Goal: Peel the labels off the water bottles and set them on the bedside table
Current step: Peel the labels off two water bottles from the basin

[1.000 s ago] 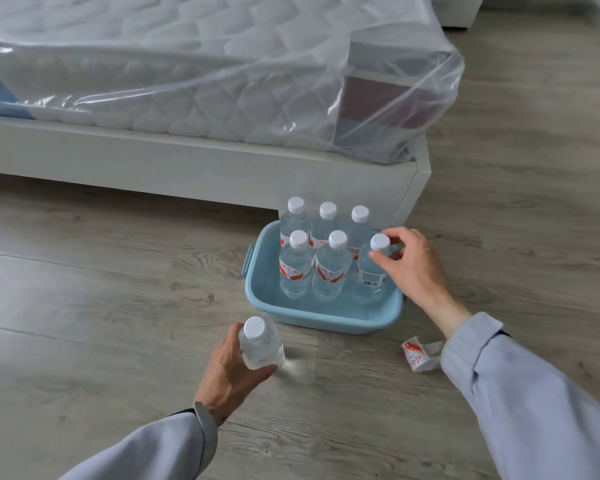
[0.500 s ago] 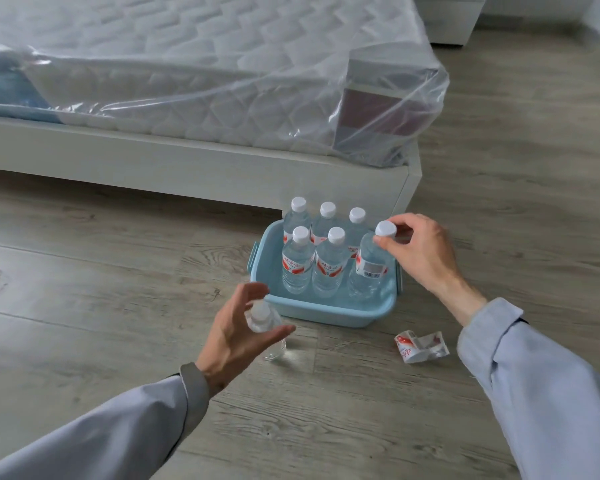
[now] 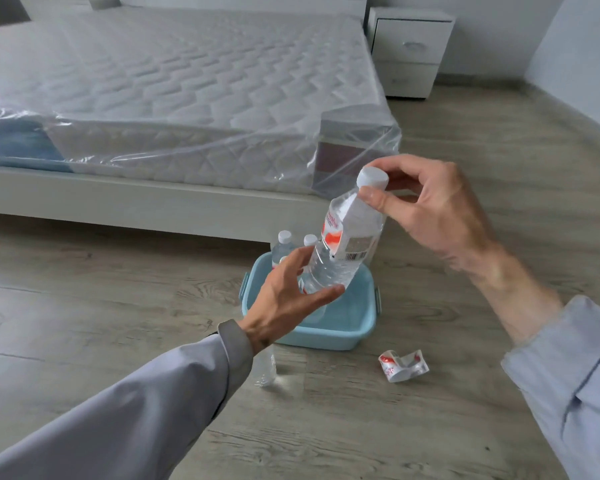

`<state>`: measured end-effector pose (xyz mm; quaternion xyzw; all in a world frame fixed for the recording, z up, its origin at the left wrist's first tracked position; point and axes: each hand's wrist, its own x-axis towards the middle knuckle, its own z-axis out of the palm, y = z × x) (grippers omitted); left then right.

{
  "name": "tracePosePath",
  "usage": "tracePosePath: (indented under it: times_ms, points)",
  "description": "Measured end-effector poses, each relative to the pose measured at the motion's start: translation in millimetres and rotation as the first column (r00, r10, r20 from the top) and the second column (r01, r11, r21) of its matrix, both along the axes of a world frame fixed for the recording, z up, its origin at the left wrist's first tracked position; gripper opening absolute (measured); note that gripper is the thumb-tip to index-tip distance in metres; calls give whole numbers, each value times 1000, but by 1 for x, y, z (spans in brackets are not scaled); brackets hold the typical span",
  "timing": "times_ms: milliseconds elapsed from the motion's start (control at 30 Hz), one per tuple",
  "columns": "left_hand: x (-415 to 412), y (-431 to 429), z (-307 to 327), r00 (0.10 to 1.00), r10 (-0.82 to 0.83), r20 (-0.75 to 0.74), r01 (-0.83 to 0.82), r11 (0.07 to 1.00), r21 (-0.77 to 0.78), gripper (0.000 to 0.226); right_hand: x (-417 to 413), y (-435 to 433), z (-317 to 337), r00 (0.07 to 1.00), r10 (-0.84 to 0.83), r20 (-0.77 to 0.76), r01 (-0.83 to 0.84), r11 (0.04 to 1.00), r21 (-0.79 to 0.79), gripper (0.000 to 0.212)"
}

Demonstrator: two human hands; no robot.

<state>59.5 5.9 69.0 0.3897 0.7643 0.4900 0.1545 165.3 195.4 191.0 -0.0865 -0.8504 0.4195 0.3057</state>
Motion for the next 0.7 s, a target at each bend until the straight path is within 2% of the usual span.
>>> tracePosePath:
  times_ms: [100, 267, 533, 700]
  points:
    - [0, -4, 13, 990, -112, 84, 109, 993, 36, 56, 6, 0, 14, 993, 112, -36, -114, 991, -75, 24]
    - [1, -6, 32, 943, -268, 197, 254, 963, 91, 54, 7, 1, 19, 975, 218, -41, -222, 959, -176, 32]
    - [5, -1, 28, 937, -232, 260, 210, 972, 110, 52, 7, -3, 8, 959, 280, -54, -284, 931, -230, 34]
    - [6, 5, 23, 954, -130, 271, 83, 980, 180, 56, 2, -6, -3, 985, 162, -54, -169, 970, -176, 31]
